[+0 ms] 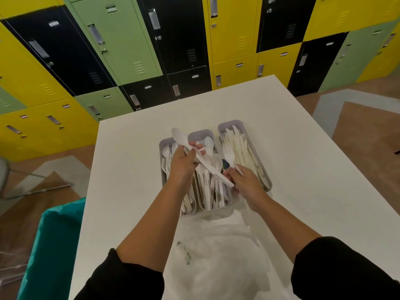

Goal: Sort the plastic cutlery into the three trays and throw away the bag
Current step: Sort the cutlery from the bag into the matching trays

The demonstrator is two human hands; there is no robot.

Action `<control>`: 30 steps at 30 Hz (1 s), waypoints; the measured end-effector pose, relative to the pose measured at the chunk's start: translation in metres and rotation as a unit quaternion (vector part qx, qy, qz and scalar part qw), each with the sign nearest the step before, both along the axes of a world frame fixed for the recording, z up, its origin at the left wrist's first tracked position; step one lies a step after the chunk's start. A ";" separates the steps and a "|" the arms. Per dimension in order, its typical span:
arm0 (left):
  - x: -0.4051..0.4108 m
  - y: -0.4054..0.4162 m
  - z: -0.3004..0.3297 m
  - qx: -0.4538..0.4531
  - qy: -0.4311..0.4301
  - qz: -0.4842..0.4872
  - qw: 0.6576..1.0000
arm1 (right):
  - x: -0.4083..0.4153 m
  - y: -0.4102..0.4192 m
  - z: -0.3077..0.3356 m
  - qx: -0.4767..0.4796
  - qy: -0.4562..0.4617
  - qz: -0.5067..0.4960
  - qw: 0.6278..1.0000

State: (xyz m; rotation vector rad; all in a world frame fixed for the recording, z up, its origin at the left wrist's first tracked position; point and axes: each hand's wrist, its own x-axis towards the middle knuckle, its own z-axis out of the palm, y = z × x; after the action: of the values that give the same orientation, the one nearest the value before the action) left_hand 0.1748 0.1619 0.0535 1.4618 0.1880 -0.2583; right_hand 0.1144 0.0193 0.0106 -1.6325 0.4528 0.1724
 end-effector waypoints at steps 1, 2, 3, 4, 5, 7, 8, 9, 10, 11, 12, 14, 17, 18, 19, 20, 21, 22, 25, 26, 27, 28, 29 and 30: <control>0.001 0.000 -0.001 0.007 -0.012 -0.012 1.000 | 0.000 -0.003 -0.002 0.023 0.005 -0.032 0.999; 0.000 -0.001 -0.002 0.024 -0.021 -0.027 0.999 | 0.000 -0.005 -0.003 0.042 0.008 -0.057 0.997; -0.001 -0.002 -0.005 0.047 -0.028 -0.041 0.998 | 0.001 -0.007 -0.003 0.056 0.008 -0.077 0.995; -0.004 -0.004 -0.008 0.074 -0.032 -0.055 0.995 | 0.002 -0.008 -0.002 0.068 0.008 -0.093 0.993; -0.006 -0.006 -0.012 0.103 -0.036 -0.066 0.992 | 0.002 -0.010 0.000 0.082 0.007 -0.105 0.991; -0.010 -0.009 -0.021 0.177 -0.050 -0.091 0.979 | 0.004 -0.011 0.005 0.108 0.002 -0.115 0.987; -0.012 -0.010 -0.023 0.213 -0.059 -0.103 0.970 | 0.004 -0.011 0.008 0.117 -0.002 -0.115 0.986; -0.015 -0.011 -0.025 0.242 -0.067 -0.111 0.962 | 0.004 -0.011 0.010 0.124 -0.007 -0.112 0.986; -0.016 -0.012 -0.025 0.266 -0.075 -0.113 0.954 | 0.005 -0.011 0.012 0.130 -0.011 -0.111 0.985; -0.017 -0.012 -0.025 0.289 -0.083 -0.109 0.947 | 0.005 -0.010 0.012 0.138 -0.015 -0.110 0.984; -0.017 -0.012 -0.026 0.310 -0.091 -0.102 0.941 | 0.006 -0.009 0.013 0.148 -0.017 -0.110 0.983; -0.018 -0.013 -0.026 0.343 -0.105 -0.088 0.929 | 0.007 -0.007 0.013 0.170 -0.018 -0.106 0.979; -0.020 -0.015 -0.029 0.382 -0.144 -0.091 0.908 | 0.007 -0.004 0.015 0.182 -0.022 -0.090 0.979; -0.022 -0.016 -0.030 0.399 -0.161 -0.101 0.897 | 0.007 -0.003 0.016 0.173 -0.026 -0.084 0.981; -0.023 -0.016 -0.031 0.419 -0.177 -0.112 0.884 | 0.007 -0.003 0.015 0.157 -0.030 -0.079 0.984; -0.026 -0.015 -0.033 0.445 -0.191 -0.116 0.867 | 0.006 -0.003 0.015 0.136 -0.033 -0.073 0.988; -0.027 -0.013 -0.034 0.477 -0.204 -0.114 0.847 | 0.007 -0.003 0.014 0.107 -0.034 -0.070 0.991; -0.029 -0.011 -0.034 0.509 -0.211 -0.106 0.827 | 0.008 -0.003 0.012 0.074 -0.033 -0.069 0.994; -0.033 -0.004 -0.037 0.542 -0.202 -0.100 0.810 | 0.009 -0.005 0.006 -0.007 -0.014 -0.060 0.998; -0.034 -0.002 -0.038 0.533 -0.195 -0.108 0.816 | 0.009 -0.005 0.005 -0.026 -0.001 -0.044 0.999; -0.036 -0.001 -0.039 0.520 -0.188 -0.115 0.825 | 0.008 -0.003 0.004 -0.036 0.012 -0.024 0.999; -0.037 0.000 -0.041 0.504 -0.187 -0.120 0.835 | 0.006 -0.001 0.004 -0.042 0.022 -0.002 0.999; -0.038 -0.001 -0.041 0.488 -0.188 -0.121 0.844 | 0.005 0.001 0.004 -0.054 0.025 0.016 0.998; -0.039 -0.002 -0.040 0.469 -0.192 -0.118 0.854 | 0.005 0.004 0.004 -0.075 0.022 0.028 0.997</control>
State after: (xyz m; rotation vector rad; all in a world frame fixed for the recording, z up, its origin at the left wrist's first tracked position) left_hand 0.1354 0.1599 0.0132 2.4859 -0.2388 -0.0508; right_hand 0.1193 0.0231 0.0148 -1.7917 0.4627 0.2223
